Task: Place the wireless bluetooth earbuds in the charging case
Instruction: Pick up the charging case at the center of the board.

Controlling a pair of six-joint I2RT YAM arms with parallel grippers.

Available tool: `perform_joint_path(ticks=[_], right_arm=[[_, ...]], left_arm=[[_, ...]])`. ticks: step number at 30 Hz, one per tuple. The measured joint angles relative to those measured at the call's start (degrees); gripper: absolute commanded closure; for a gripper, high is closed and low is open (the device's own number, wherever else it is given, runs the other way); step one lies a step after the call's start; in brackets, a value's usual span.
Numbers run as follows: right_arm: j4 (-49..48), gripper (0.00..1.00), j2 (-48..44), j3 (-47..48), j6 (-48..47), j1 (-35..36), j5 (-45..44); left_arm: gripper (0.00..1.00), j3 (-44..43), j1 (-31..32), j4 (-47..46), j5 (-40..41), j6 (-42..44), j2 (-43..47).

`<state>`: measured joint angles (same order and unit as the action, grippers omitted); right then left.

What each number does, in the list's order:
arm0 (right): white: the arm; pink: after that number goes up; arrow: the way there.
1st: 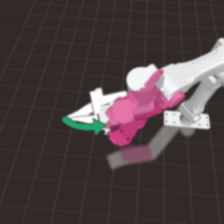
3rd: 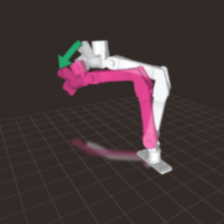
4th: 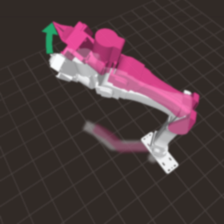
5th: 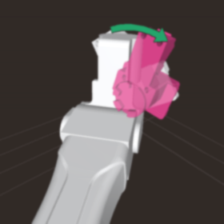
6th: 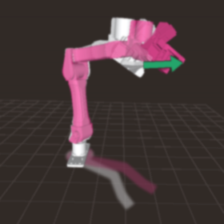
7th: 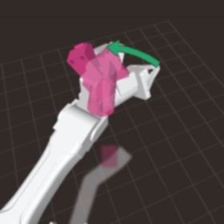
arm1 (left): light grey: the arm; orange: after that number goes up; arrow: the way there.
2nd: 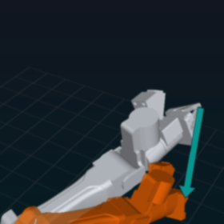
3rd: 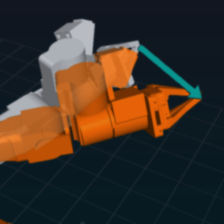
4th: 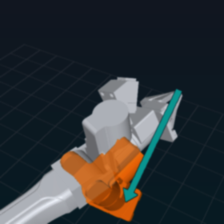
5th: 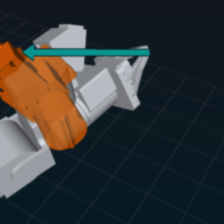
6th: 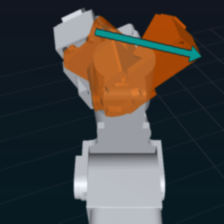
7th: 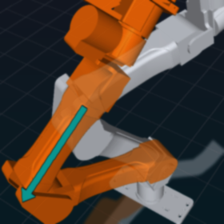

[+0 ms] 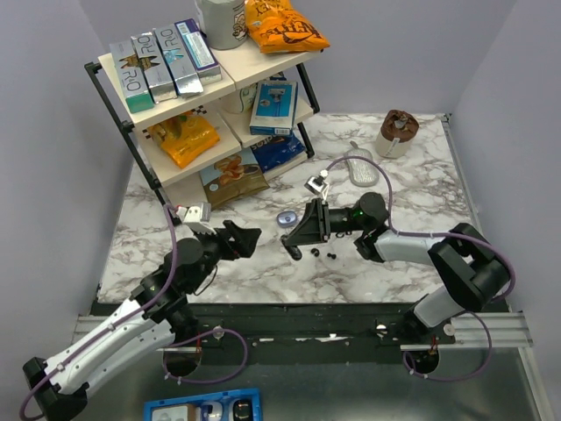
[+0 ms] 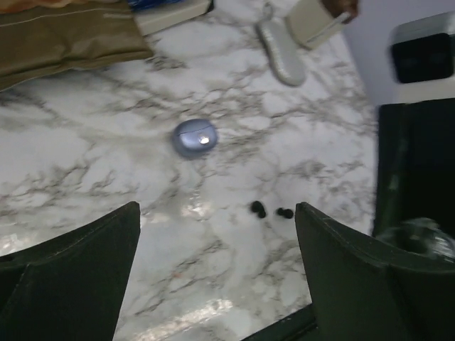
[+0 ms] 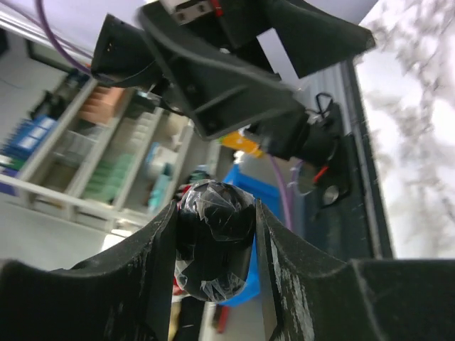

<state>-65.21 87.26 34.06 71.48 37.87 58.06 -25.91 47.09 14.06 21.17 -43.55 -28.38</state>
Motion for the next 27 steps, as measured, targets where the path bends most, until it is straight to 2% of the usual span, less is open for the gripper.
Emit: perform_joint_path(ticks=[3, 10, 15, 19, 22, 27], right_arm=[[-4.2, 0.75, 1.44, -0.39, 7.78, -0.55, 2.19], [-8.81, 0.78, -0.13, -0.37, 17.57, -1.55, 4.15], [-9.53, 0.82, -1.05, 0.15, 21.66, -2.67, 3.93], [-9.86, 0.9, -1.25, 0.63, 23.76, -3.98, 3.08], [-9.88, 0.98, -1.25, 1.68, 24.9, -4.61, 2.95], [-10.16, 0.99, -1.25, 4.35, 25.81, -4.87, 2.99]], left_arm=[[0.01, 2.23, 0.0, -7.56, -5.64, 4.63, 4.55], [0.01, 2.6, 0.35, -17.81, -13.92, 15.13, 3.48], [0.01, 6.23, 5.64, -26.43, -14.25, 28.13, 4.42], [0.01, 8.59, 9.66, -32.98, -14.21, 37.46, 4.15], [0.01, 7.89, 12.09, -36.52, -14.47, 43.36, 1.25], [0.01, 5.75, 17.4, -40.94, -14.8, 51.19, -5.01]])
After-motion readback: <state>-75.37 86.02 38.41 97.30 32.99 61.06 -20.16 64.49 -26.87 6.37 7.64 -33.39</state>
